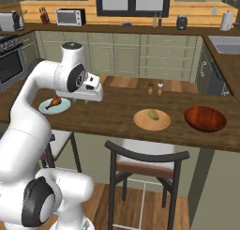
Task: Pick the chicken drumstick and potato from their plates and place them in the bowl. Then put the bowl in the fridge.
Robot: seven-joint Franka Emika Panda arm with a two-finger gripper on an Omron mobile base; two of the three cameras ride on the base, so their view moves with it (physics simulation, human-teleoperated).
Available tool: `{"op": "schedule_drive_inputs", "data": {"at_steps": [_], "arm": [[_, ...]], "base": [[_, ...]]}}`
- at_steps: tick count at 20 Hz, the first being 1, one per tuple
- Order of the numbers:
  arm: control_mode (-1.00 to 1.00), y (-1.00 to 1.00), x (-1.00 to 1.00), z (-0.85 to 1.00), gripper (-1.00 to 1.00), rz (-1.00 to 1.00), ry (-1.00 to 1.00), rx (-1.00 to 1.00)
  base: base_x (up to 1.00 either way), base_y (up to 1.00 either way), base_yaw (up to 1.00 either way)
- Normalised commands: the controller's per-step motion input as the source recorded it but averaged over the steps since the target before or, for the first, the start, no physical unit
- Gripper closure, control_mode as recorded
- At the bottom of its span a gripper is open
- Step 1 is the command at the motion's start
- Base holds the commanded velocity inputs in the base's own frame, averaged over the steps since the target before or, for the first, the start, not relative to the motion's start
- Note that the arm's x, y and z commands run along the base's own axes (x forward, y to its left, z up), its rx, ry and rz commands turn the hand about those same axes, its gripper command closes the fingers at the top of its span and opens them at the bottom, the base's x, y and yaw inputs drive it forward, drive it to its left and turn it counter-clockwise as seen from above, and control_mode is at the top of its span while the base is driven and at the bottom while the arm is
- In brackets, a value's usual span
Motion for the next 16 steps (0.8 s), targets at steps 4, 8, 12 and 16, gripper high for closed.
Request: {"op": "schedule_drive_inputs", "data": {"at_steps": [4, 8, 12, 16], "arm": [[-1.0, 0.54, -0.07, -0.29, -1.0, -0.05, 0.0, 0.0], [-1.0, 1.0, 0.09, -0.48, -1.0, -0.15, 0.0, 0.0], [-1.0, 1.0, 0.59, -0.44, -1.0, -0.13, 0.0, 0.0], [-1.0, 1.0, 0.75, -0.26, -1.0, -0.14, -0.02, -0.01]], "base": [[0.0, 0.0, 0.0], [0.0, 0.0, 0.0], [0.0, 0.0, 0.0], [0.0, 0.0, 0.0]]}}
